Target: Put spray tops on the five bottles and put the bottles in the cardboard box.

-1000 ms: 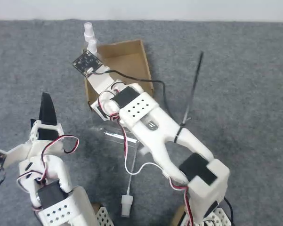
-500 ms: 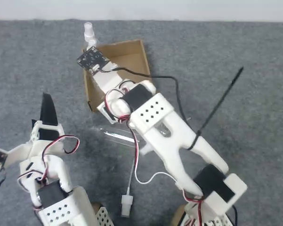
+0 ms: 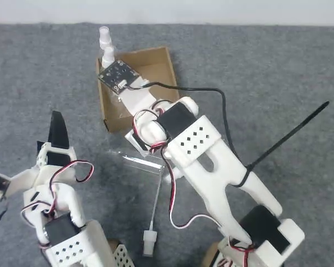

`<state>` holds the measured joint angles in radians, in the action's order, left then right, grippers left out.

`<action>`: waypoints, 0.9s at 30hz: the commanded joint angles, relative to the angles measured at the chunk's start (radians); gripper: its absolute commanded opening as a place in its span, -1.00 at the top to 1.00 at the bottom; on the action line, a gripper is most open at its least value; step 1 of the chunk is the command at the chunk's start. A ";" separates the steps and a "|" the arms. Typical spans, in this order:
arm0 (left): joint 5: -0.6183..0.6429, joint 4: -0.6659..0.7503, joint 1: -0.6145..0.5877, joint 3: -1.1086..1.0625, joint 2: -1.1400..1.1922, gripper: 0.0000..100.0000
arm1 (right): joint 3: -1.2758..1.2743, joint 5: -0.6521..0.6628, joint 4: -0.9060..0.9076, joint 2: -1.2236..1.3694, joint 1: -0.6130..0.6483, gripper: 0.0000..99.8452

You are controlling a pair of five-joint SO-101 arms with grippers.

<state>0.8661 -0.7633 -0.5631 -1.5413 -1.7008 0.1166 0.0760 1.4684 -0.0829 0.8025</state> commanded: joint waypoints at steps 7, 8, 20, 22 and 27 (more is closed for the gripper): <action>-0.014 0.032 -0.006 0.008 -0.014 0.37 | 0.048 0.052 0.081 -0.068 -0.018 0.48; -0.014 0.032 -0.006 0.008 -0.014 0.37 | 0.029 0.054 0.081 -0.070 -0.018 0.48; -0.014 0.032 -0.006 0.008 -0.014 0.37 | -0.244 0.178 -0.147 -0.062 -0.068 0.48; -0.014 0.032 -0.006 0.008 -0.014 0.37 | -0.282 0.199 -0.209 -0.061 -0.093 0.48; -0.014 0.032 -0.006 0.008 -0.014 0.37 | -0.367 0.221 -0.335 -0.061 -0.127 0.48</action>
<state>0.8600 -0.7633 -0.5631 -1.5413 -1.7008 -0.2394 0.2770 1.2029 -0.0829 0.7027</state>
